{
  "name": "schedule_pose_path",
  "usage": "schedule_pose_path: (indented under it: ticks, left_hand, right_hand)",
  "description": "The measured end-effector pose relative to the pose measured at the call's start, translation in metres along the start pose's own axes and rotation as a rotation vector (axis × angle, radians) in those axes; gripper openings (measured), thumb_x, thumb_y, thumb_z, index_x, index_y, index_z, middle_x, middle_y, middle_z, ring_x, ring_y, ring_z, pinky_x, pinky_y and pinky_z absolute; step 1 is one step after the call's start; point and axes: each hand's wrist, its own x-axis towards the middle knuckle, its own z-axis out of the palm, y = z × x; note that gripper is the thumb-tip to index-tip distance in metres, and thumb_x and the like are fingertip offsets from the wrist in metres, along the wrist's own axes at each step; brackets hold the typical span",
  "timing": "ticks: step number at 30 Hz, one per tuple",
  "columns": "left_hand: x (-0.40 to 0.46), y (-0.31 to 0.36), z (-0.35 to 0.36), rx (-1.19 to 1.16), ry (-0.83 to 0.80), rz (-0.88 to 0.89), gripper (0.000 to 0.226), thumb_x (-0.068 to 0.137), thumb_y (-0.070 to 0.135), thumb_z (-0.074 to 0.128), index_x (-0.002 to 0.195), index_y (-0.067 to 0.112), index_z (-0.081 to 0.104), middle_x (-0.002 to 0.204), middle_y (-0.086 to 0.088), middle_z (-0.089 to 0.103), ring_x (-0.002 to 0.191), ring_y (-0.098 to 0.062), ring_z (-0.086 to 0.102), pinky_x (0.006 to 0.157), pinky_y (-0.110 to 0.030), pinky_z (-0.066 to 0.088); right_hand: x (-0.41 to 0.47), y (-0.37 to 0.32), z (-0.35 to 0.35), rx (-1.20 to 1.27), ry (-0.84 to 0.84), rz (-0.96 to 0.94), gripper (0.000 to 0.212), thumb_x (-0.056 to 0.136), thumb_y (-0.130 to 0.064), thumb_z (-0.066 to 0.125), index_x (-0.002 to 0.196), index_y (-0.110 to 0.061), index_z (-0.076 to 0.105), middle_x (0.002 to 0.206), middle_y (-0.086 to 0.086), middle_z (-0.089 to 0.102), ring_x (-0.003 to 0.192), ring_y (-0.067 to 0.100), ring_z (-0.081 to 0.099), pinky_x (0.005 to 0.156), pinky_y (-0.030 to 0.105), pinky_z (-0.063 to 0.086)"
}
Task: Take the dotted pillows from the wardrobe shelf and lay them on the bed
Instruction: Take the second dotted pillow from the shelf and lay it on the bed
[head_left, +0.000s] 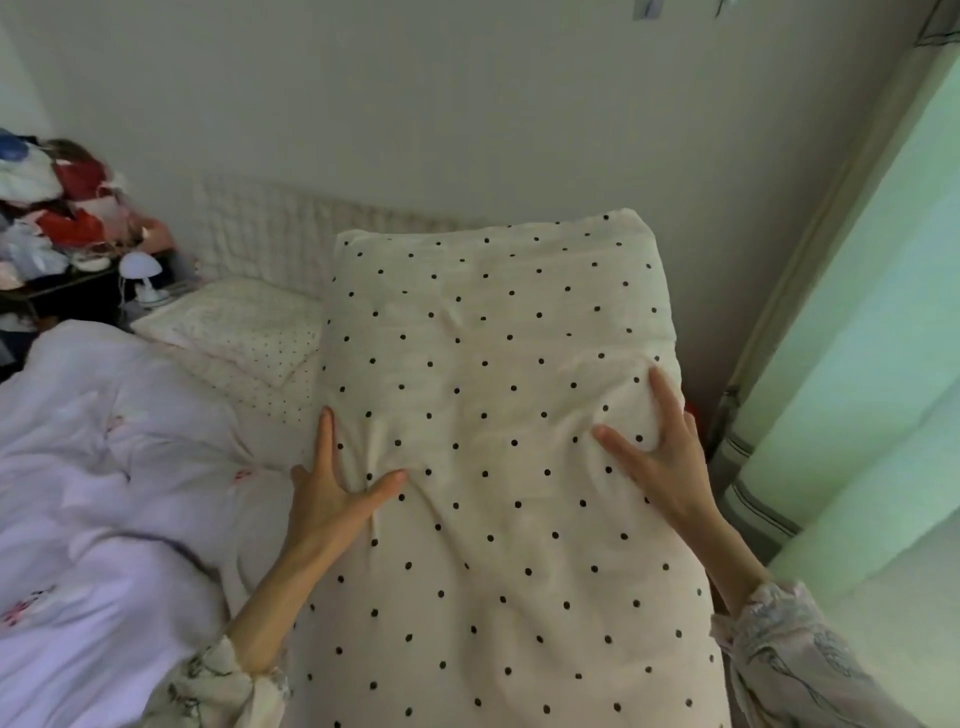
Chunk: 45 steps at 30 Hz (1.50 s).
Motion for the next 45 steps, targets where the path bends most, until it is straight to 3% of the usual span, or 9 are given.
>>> schedule_pose_path:
  ticks: [7,12,16,19,22,26,31,38,45]
  left_hand:
    - [0.104,0.012,0.086,0.077,0.07,-0.117,0.115,0.045,0.071,0.07,0.132,0.064,-0.006,0.135,-0.016,0.028,0.122,-0.038,0.039,0.099,-0.05,0.035]
    - [0.162,0.026,0.141,0.023,0.139,-0.182,0.118,0.045,0.066,0.071,0.137,0.058,-0.002,0.138,-0.01,0.031,0.124,-0.031,0.039,0.099,-0.043,0.035]
    - [0.205,0.031,0.176,-0.021,0.226,-0.228,0.115,0.05,0.061,0.074,0.137,0.056,-0.001,0.14,-0.012,0.03,0.126,-0.026,0.036,0.101,-0.042,0.032]
    - [0.232,0.025,0.189,-0.045,0.306,-0.28,0.113,0.057,0.052,0.079,0.139,0.053,0.002,0.144,-0.011,0.029,0.125,-0.021,0.036,0.101,-0.039,0.031]
    - [0.26,0.013,0.194,-0.049,0.376,-0.348,0.116,0.051,0.058,0.078,0.138,0.054,0.002,0.144,-0.012,0.027,0.13,-0.029,0.032,0.104,-0.044,0.03]
    - [0.302,-0.011,0.195,-0.036,0.456,-0.435,0.115,0.05,0.063,0.078,0.134,0.059,-0.001,0.133,-0.01,0.033,0.119,-0.032,0.041,0.1,-0.047,0.036]
    - [0.364,-0.047,0.198,-0.058,0.51,-0.542,0.116,0.04,0.074,0.07,0.129,0.064,-0.003,0.131,-0.007,0.035,0.112,-0.027,0.043,0.094,-0.045,0.04]
    - [0.441,-0.087,0.21,-0.068,0.554,-0.681,0.112,0.051,0.066,0.075,0.131,0.063,-0.004,0.141,-0.009,0.028,0.124,-0.033,0.038,0.095,-0.048,0.038]
    - [0.484,-0.122,0.234,-0.134,0.617,-0.75,0.111,0.057,0.055,0.078,0.133,0.061,-0.001,0.138,-0.002,0.029,0.122,-0.022,0.038,0.091,-0.038,0.037]
  right_hand:
    - [0.147,0.063,0.03,0.045,-0.089,-0.019,0.093,0.058,-0.068,0.066,0.134,-0.056,0.014,0.123,-0.011,0.035,0.106,0.008,0.038,0.085,0.031,0.036]
    - [0.248,0.096,0.048,0.035,-0.191,-0.057,0.092,0.063,-0.061,0.068,0.137,-0.051,0.015,0.139,0.0,0.037,0.11,0.009,0.038,0.088,0.031,0.035]
    - [0.332,0.109,0.07,0.034,-0.27,-0.099,0.092,0.061,-0.065,0.067,0.137,-0.051,0.016,0.143,0.0,0.034,0.125,0.021,0.04,0.096,0.039,0.039]
    - [0.38,0.112,0.101,0.026,-0.355,-0.12,0.093,0.061,-0.065,0.067,0.138,-0.05,0.016,0.141,0.001,0.034,0.125,0.022,0.04,0.093,0.033,0.035]
    - [0.421,0.112,0.141,0.019,-0.421,-0.144,0.093,0.062,-0.063,0.069,0.137,-0.052,0.016,0.14,0.002,0.036,0.124,0.021,0.04,0.091,0.031,0.032]
    - [0.469,0.112,0.202,0.075,-0.549,-0.173,0.095,0.063,-0.055,0.073,0.14,-0.045,0.018,0.14,0.001,0.036,0.124,0.017,0.039,0.092,0.026,0.028]
    - [0.526,0.117,0.286,0.043,-0.646,-0.174,0.095,0.062,-0.055,0.074,0.14,-0.041,0.021,0.14,-0.001,0.035,0.125,0.017,0.039,0.091,0.027,0.03]
    - [0.593,0.129,0.386,-0.008,-0.8,-0.161,0.097,0.059,-0.06,0.073,0.14,-0.042,0.021,0.141,-0.004,0.034,0.127,0.011,0.036,0.101,0.03,0.028]
    - [0.626,0.162,0.455,-0.069,-0.875,-0.15,0.094,0.059,-0.059,0.073,0.137,-0.045,0.023,0.126,-0.013,0.035,0.11,0.001,0.033,0.094,0.026,0.027]
